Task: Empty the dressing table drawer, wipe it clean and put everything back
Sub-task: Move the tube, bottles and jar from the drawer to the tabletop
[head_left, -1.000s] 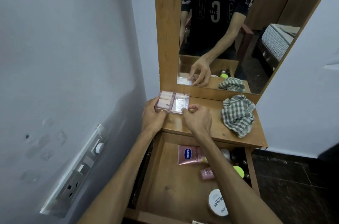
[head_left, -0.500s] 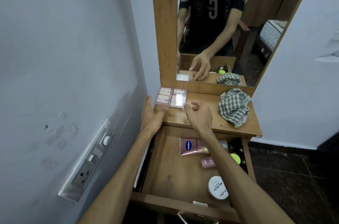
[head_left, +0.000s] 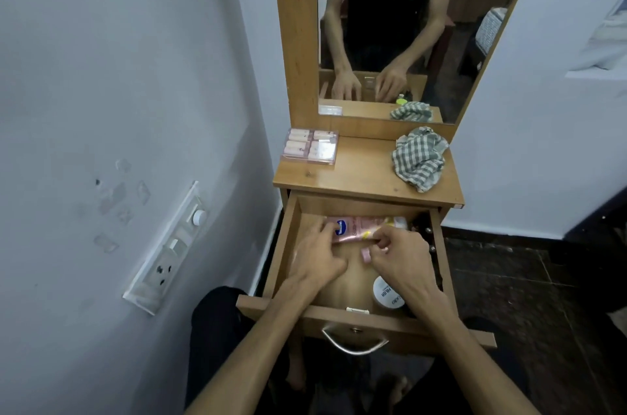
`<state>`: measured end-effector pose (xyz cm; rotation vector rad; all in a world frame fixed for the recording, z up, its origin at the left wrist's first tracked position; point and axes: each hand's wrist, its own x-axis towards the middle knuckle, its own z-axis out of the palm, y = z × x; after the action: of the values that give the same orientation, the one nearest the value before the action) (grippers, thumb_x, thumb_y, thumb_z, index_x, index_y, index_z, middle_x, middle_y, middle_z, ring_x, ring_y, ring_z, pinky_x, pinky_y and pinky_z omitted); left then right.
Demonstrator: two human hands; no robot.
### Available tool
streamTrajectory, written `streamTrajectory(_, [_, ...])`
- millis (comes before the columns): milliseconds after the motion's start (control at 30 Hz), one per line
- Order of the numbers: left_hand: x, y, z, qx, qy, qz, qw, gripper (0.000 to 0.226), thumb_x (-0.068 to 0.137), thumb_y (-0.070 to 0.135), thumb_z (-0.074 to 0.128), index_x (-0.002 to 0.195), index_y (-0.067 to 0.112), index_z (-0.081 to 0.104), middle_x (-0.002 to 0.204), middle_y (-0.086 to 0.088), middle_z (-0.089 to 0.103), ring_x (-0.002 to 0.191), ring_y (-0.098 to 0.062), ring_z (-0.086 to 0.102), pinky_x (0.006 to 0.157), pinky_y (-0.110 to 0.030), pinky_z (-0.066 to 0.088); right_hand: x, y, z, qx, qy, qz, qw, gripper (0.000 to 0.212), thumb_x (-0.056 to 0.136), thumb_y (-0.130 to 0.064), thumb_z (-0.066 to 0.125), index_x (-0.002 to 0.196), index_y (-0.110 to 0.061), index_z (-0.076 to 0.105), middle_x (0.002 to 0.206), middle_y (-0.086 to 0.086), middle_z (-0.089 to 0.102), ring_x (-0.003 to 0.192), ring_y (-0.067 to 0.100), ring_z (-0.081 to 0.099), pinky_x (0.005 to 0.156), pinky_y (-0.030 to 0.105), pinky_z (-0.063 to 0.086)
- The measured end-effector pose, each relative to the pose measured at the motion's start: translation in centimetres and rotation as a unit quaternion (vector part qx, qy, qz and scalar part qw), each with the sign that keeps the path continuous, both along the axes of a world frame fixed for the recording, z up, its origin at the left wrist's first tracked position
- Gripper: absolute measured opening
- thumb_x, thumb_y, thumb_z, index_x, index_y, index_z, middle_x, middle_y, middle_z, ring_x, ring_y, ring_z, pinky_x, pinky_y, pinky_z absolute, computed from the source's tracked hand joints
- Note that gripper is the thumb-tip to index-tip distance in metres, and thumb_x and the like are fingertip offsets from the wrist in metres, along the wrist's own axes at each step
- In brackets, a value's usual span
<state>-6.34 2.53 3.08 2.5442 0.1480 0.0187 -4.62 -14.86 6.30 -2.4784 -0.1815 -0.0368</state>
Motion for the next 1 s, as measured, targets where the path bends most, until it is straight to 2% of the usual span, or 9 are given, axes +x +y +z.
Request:
streamTrajectory(67, [0.3,-0.8,-0.4,0.055,0.025,-0.044,0.997,0.082,0.075,0.023,0.080,0.148,0.020,0.043,0.148,-0.001,0.041,0.135,-0.021,0.045,0.113,-0.034,0.043,-0.5,-0.2,-0.2,-0.031,0.002,-0.006,1.000,0.020,0.081,-0.019,0.068,0.098,-0.016,0.078,0.085,0.000,0.075,0.082,0.020,0.068,0.072,0.032,0.055])
streamTrajectory(167, [1.9,-1.2,-0.3,0.095,0.017,-0.073,0.993,0.083,0.077,0.022,0.078,0.151,0.020,0.040,0.150,-0.003,0.041,0.138,-0.024,0.043,0.115,-0.040,0.041,-0.8,-0.5,-0.5,-0.043,-0.006,0.006,0.999,0.026,0.083,-0.018,0.065,0.106,-0.016,0.077,0.089,0.003,0.074,0.081,0.020,0.068,0.073,0.035,0.058])
streamTrajectory(333, [3.7,-1.1,-0.5,0.169,0.032,-0.080,0.982,0.066,0.086,0.023,0.070,0.147,0.017,0.046,0.145,-0.008,0.047,0.134,-0.027,0.047,0.116,-0.043,0.036,-0.7,-0.8,-0.9,-0.030,-0.010,0.011,0.999,0.028,0.084,-0.018,0.066,0.110,-0.018,0.076,0.092,0.000,0.074,0.083,0.016,0.068,0.074,0.030,0.056])
streamTrajectory(467, [3.4,-0.4,-0.5,0.194,0.006,-0.093,0.977,0.051,0.091,0.024,0.060,0.141,0.017,0.053,0.138,-0.008,0.051,0.127,-0.029,0.053,0.110,-0.043,0.043,-0.2,-0.9,-1.4,-0.029,-0.037,0.010,0.999,0.028,0.082,-0.020,0.068,0.109,-0.020,0.077,0.090,-0.002,0.074,0.081,0.016,0.067,0.072,0.029,0.054])
streamTrajectory(567, [2.8,0.9,0.0,0.223,-0.038,-0.102,0.969,0.039,0.097,0.026,0.051,0.134,0.017,0.058,0.131,-0.006,0.056,0.118,-0.025,0.058,0.103,-0.039,0.047,0.2,-0.4,-1.8,-0.057,-0.076,0.019,0.995,0.034,0.078,-0.018,0.070,0.112,-0.018,0.075,0.104,0.000,0.071,0.090,0.019,0.067,0.071,0.027,0.049])
streamTrajectory(633, [2.5,2.0,0.4,0.236,-0.074,-0.102,0.963,0.034,0.100,0.031,0.046,0.128,0.019,0.062,0.125,-0.004,0.060,0.113,-0.023,0.059,0.100,-0.038,0.046,0.5,0.3,-1.9,-0.091,-0.107,0.037,0.989,0.043,0.075,-0.017,0.073,0.118,-0.019,0.073,0.114,0.001,0.068,0.100,0.020,0.064,0.077,0.029,0.053])
streamTrajectory(700, [2.2,2.8,1.0,0.220,-0.119,-0.090,0.964,0.032,0.101,0.034,0.045,0.118,0.019,0.067,0.116,-0.003,0.063,0.107,-0.021,0.061,0.095,-0.037,0.048,0.8,1.1,-1.8,-0.126,-0.132,0.070,0.981,0.051,0.071,-0.015,0.076,0.121,-0.018,0.070,0.118,0.001,0.067,0.105,0.022,0.061,0.082,0.033,0.056])
streamTrajectory(833, [1.2,3.9,3.4,0.144,-0.195,-0.064,0.968,0.028,0.095,0.036,0.052,0.100,0.017,0.072,0.098,0.002,0.065,0.089,-0.014,0.060,0.081,-0.029,0.051,1.6,2.3,-1.6,-0.150,-0.147,0.097,0.973,0.052,0.069,-0.017,0.081,0.120,-0.018,0.069,0.115,0.000,0.071,0.103,0.022,0.061,0.077,0.035,0.057])
streamTrajectory(1000, [-0.3,5.6,8.1,0.090,-0.203,-0.084,0.972,0.019,0.088,0.033,0.061,0.088,0.019,0.073,0.085,0.009,0.065,0.075,-0.005,0.056,0.067,-0.019,0.047,2.2,3.9,-1.1,-0.103,-0.150,0.102,0.978,0.052,0.078,-0.029,0.080,0.128,-0.023,0.065,0.122,-0.005,0.070,0.108,0.017,0.059,0.078,0.030,0.053])
